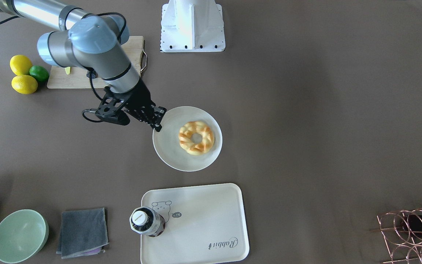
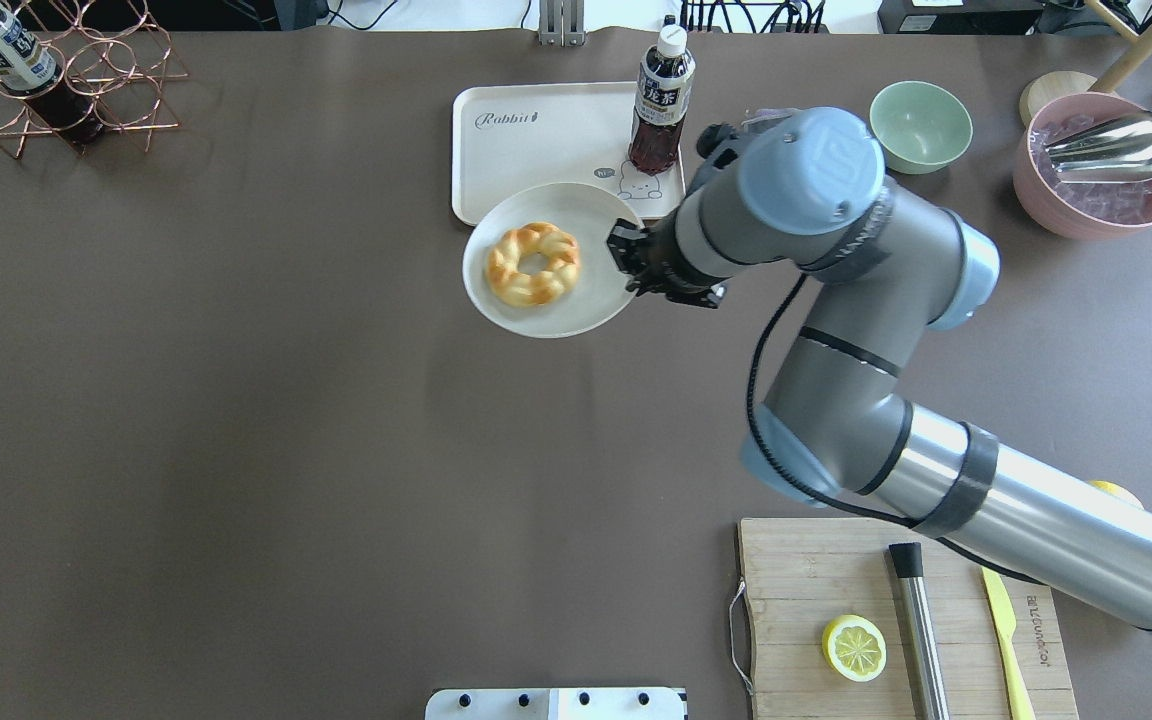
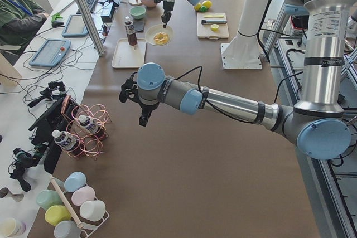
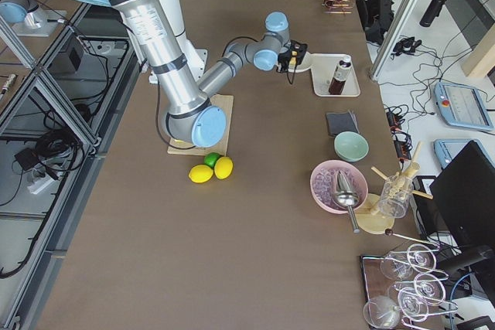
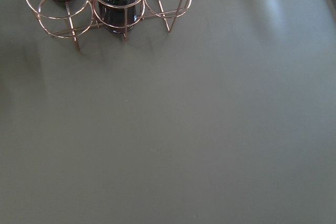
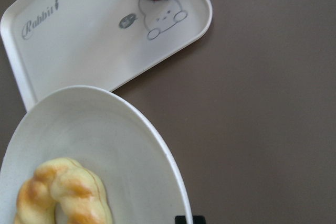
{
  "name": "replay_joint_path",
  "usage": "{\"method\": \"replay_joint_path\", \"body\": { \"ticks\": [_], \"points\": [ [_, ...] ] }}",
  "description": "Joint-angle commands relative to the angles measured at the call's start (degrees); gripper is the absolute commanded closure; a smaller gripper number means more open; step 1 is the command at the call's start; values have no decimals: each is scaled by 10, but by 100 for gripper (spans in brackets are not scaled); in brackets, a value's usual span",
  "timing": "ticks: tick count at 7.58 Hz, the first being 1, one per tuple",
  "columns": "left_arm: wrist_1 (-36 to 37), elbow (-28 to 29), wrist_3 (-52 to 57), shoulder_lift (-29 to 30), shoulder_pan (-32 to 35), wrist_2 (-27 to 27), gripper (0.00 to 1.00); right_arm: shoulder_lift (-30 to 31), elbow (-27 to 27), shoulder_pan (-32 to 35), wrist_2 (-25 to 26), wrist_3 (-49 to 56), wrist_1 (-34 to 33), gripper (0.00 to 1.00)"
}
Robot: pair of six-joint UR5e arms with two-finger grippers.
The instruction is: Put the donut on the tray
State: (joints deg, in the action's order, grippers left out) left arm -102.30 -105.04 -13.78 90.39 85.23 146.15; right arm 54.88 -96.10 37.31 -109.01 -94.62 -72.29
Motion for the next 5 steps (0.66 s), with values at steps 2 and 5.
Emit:
{"method": "replay_joint_path", "body": {
  "ticks": [2, 5],
  "points": [
    [-100, -10, -200, 17, -67, 1, 1, -213, 13, -118, 106, -145, -199, 100],
    [-196, -11, -329, 20, -113, -3, 3, -337, 128, -175, 172, -210, -204, 100]
  ]
}}
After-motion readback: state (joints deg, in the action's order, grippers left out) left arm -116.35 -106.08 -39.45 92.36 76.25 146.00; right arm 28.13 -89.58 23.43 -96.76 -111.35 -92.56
